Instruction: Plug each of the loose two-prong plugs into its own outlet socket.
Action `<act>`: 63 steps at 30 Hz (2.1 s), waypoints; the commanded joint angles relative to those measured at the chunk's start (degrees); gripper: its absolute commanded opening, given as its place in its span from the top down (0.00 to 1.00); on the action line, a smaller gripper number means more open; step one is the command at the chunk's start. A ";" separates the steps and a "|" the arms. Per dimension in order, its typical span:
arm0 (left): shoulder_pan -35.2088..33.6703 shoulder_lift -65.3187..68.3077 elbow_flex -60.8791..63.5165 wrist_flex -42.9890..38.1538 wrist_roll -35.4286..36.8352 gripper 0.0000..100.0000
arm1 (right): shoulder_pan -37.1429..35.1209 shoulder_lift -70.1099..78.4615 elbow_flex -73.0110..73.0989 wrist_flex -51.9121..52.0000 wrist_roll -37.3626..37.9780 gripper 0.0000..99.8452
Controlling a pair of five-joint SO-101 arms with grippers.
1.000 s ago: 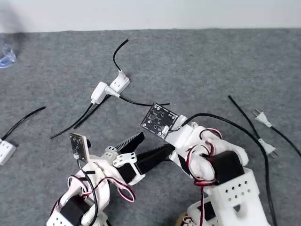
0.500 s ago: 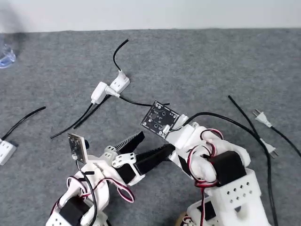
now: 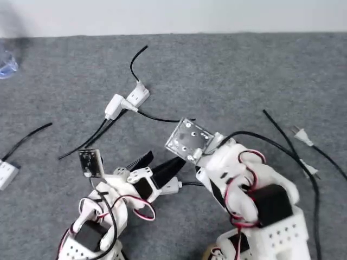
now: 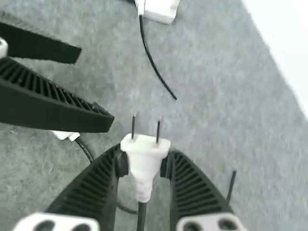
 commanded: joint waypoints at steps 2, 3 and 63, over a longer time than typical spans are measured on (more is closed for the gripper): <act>-0.44 -0.70 -1.27 -1.32 0.53 0.61 | 0.48 0.22 1.23 -2.59 1.58 0.99; -0.44 -0.70 -1.71 -1.05 0.53 0.61 | 0.48 0.13 2.46 -3.56 1.93 0.99; 0.09 -0.70 -1.63 -1.32 -1.49 0.60 | -13.05 4.70 -10.11 6.64 -6.59 0.99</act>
